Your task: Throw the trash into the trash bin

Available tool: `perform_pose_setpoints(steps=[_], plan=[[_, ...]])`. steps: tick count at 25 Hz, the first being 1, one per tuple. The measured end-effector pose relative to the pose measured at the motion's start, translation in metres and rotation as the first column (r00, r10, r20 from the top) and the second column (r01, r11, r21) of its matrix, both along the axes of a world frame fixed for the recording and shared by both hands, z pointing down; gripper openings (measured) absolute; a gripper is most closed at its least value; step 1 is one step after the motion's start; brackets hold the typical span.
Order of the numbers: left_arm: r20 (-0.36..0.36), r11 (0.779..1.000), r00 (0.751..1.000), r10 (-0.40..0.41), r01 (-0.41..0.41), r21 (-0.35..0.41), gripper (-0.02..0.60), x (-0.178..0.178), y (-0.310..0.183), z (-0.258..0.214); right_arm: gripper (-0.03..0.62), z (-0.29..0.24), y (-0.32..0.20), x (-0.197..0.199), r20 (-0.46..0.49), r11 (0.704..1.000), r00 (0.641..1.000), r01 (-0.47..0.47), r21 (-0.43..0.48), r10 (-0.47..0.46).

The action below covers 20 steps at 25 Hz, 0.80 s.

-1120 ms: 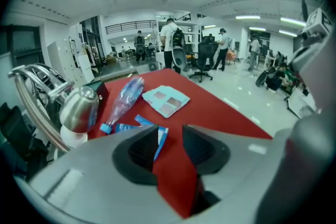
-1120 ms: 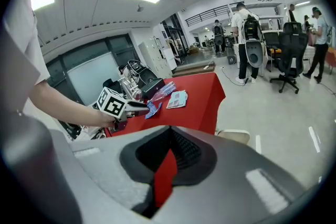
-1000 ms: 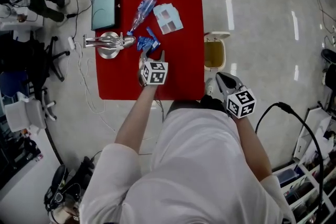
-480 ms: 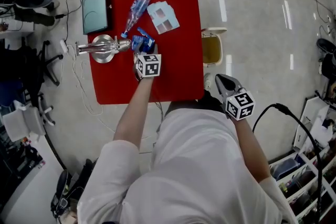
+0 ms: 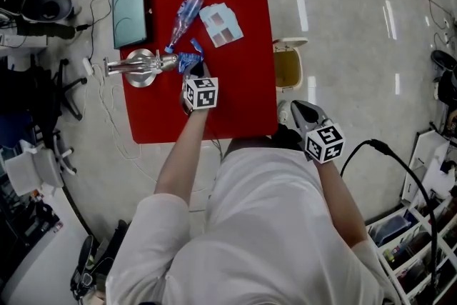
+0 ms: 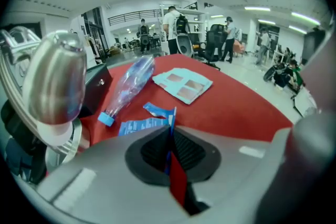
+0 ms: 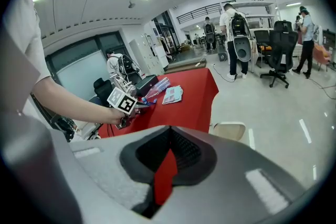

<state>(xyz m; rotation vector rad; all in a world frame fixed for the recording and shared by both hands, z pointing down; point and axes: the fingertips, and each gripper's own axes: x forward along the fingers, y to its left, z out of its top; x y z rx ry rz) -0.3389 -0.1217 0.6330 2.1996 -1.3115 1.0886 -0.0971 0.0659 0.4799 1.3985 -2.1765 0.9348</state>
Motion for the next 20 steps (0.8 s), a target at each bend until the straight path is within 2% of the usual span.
perform_pose_setpoints(steps=[5,11,20], plan=[[-0.03,0.999,1.0,-0.003,0.004,0.034,0.003,0.016,0.016,-0.027,0.002,0.005,0.003,0.011,0.017,1.0,1.0,0.02,0.013,-0.02],[-0.029,0.997,0.999,-0.016,0.018,0.073,0.003,0.047,0.041,-0.054,0.002,0.008,0.007,0.036,0.051,0.997,0.996,0.067,0.026,-0.068],[-0.069,0.996,0.996,-0.048,0.053,0.071,0.003,0.128,0.082,-0.08,0.002,0.017,0.017,0.096,0.081,0.987,0.984,0.16,0.019,-0.161]])
